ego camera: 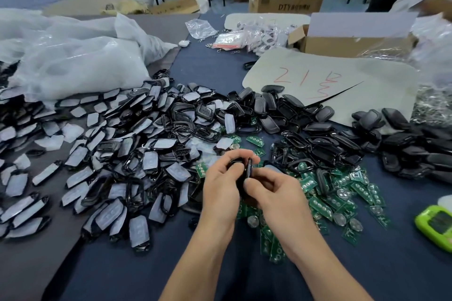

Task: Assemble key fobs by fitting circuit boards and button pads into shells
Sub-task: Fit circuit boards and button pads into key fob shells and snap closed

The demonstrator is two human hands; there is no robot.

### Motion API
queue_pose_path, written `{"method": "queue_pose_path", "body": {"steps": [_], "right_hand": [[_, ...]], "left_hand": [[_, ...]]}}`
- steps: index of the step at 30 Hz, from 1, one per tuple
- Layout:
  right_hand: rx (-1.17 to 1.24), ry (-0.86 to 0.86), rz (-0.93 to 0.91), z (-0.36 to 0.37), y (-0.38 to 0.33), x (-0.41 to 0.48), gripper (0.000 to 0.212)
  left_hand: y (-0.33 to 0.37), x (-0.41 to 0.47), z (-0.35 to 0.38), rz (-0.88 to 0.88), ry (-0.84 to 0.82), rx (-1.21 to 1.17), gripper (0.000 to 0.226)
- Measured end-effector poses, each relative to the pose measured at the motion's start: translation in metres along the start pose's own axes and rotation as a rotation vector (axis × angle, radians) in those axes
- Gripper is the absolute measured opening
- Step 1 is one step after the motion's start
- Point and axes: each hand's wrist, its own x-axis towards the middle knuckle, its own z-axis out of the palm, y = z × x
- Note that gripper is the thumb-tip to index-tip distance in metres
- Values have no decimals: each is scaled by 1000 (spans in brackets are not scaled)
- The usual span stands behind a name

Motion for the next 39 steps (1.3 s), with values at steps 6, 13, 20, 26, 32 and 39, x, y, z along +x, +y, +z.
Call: {"method": "queue_pose_path", "body": {"steps": [6, 13, 20, 26, 32, 39], "right_hand": [[-63, 31, -19, 2, -5, -2, 34], [-165, 85, -29, 3, -8, 1, 16], [-393, 198, -158, -5, -17, -1, 44], [-760, 316, -439, -8, -12, 4, 55], [-156, 16, -140, -30, -17, 20, 27], [-48, 15, -159, -34, -27, 20, 33]], "left_hand": [[-5, -3, 4, 78, -34, 10, 43], [-9, -10, 10, 156, -69, -46, 37], [-1, -1, -2, 164, -142, 225, 27], [6, 15, -9, 117, -71, 264, 42], [15, 13, -18, 91, -47, 175, 46], [19, 9, -20, 99, -111, 182, 25]]}}
